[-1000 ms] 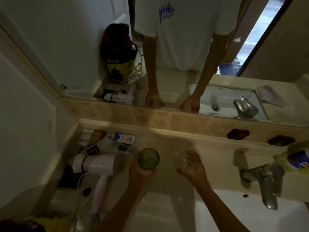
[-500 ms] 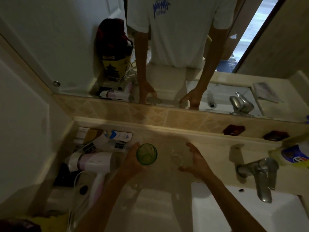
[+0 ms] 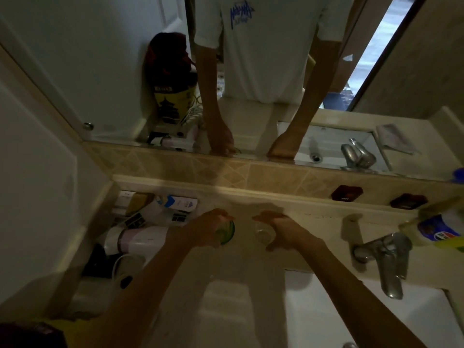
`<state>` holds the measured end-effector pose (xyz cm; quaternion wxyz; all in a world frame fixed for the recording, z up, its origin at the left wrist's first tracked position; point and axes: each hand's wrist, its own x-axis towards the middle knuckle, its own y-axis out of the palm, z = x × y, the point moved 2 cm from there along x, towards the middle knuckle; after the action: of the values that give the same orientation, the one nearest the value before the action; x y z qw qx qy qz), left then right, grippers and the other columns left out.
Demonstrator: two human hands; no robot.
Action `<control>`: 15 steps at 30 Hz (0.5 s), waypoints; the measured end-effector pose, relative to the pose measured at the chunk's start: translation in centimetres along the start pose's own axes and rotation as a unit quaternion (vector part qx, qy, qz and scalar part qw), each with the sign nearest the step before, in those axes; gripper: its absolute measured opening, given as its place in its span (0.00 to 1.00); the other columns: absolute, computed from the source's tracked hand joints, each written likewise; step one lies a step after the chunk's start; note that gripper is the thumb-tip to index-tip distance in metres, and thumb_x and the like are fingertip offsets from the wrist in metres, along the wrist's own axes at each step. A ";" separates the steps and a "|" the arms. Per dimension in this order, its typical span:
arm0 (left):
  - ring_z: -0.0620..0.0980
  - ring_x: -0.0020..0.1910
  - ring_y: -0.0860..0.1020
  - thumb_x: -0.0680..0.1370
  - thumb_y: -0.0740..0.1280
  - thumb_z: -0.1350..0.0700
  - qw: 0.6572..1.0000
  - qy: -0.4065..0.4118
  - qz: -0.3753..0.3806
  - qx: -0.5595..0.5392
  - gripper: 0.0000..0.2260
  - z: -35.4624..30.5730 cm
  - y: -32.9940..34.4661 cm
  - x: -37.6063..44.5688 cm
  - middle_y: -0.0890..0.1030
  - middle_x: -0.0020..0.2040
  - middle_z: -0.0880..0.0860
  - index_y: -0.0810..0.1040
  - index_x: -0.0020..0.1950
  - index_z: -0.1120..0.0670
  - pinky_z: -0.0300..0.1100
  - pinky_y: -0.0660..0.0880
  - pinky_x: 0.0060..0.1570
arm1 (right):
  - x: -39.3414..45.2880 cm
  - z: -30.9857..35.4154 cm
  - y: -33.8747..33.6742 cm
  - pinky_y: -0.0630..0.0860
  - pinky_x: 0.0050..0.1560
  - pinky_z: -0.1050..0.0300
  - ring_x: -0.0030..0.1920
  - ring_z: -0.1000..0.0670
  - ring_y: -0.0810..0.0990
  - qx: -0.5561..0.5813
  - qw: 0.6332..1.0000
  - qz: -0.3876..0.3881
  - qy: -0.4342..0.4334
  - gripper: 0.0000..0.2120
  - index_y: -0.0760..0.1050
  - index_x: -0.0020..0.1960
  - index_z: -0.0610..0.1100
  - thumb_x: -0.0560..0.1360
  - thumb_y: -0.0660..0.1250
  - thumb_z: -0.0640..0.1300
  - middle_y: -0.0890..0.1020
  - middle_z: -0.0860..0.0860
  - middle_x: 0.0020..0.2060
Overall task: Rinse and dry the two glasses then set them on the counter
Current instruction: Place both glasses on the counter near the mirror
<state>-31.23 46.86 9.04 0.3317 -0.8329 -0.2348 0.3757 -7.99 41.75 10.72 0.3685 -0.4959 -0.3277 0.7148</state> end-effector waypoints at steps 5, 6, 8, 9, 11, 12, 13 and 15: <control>0.59 0.76 0.64 0.74 0.76 0.60 0.994 -0.054 -0.075 -0.054 0.37 -1.4 1.4 -0.3 0.65 0.73 0.62 0.63 0.79 0.61 0.49 0.68 0.71 | -0.9 0.0 1.0 0.71 0.67 0.45 0.73 0.42 0.65 0.030 0.993 -0.069 0.091 0.48 0.54 0.78 0.55 0.66 0.73 0.65 0.63 0.47 0.76; 0.59 0.74 0.66 0.74 0.76 0.57 0.991 -0.069 -0.100 -0.053 0.37 -1.8 1.8 -0.3 0.66 0.72 0.61 0.62 0.79 0.60 0.49 0.69 0.70 | -1.0 0.1 1.1 0.73 0.64 0.44 0.72 0.42 0.67 0.025 0.991 -0.079 0.106 0.48 0.53 0.78 0.54 0.66 0.72 0.67 0.64 0.46 0.74; 0.58 0.70 0.71 0.74 0.76 0.51 0.984 -0.108 -0.132 -0.052 0.40 -2.2 2.5 -0.2 0.67 0.71 0.60 0.60 0.80 0.58 0.47 0.73 0.68 | -1.1 0.6 1.0 0.75 0.61 0.43 0.69 0.41 0.68 0.016 0.990 -0.078 0.119 0.48 0.52 0.78 0.52 0.66 0.70 0.68 0.66 0.44 0.72; 0.58 0.69 0.72 0.73 0.77 0.49 0.982 -0.121 -0.133 -0.052 0.42 -2.3 2.6 -0.1 0.66 0.71 0.59 0.59 0.80 0.57 0.47 0.73 0.67 | -1.0 0.7 1.0 0.74 0.62 0.43 0.70 0.40 0.67 0.017 0.990 -0.067 0.120 0.50 0.50 0.78 0.52 0.66 0.71 0.68 0.65 0.44 0.73; 0.60 0.71 0.70 0.71 0.78 0.47 0.986 -0.128 -0.097 -0.041 0.46 -2.1 2.5 0.1 0.64 0.73 0.59 0.56 0.81 0.57 0.50 0.73 0.68 | -0.9 0.6 0.7 0.69 0.68 0.41 0.75 0.39 0.60 0.022 0.994 -0.031 0.098 0.57 0.43 0.79 0.54 0.63 0.76 0.64 0.57 0.44 0.77; 0.60 0.74 0.67 0.70 0.79 0.46 0.990 -0.120 -0.074 -0.012 0.49 -1.9 2.2 0.1 0.61 0.76 0.59 0.55 0.81 0.57 0.52 0.72 0.69 | -0.9 0.6 0.4 0.64 0.72 0.41 0.77 0.40 0.55 0.018 0.997 -0.011 0.074 0.60 0.41 0.79 0.55 0.62 0.78 0.60 0.52 0.46 0.79; 0.60 0.77 0.63 0.69 0.80 0.46 0.993 -0.106 -0.053 0.022 0.50 -1.7 1.9 0.1 0.58 0.79 0.58 0.54 0.82 0.57 0.53 0.70 0.71 | -0.9 0.6 0.1 0.60 0.75 0.43 0.78 0.42 0.51 0.004 0.999 0.007 0.044 0.60 0.41 0.79 0.55 0.62 0.80 0.55 0.49 0.48 0.80; 0.58 0.80 0.58 0.68 0.81 0.50 0.996 -0.070 -0.023 0.056 0.51 -1.2 1.2 0.2 0.55 0.82 0.55 0.55 0.82 0.55 0.54 0.67 0.74 | -0.8 0.7 -0.4 0.54 0.76 0.50 0.78 0.45 0.51 -0.036 0.999 0.032 -0.010 0.55 0.49 0.79 0.52 0.64 0.80 0.47 0.51 0.49 0.79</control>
<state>-30.03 45.75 8.66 0.3691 -0.7792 -0.2555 0.4375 -8.36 41.24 11.60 0.3236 -0.5121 -0.3408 0.7190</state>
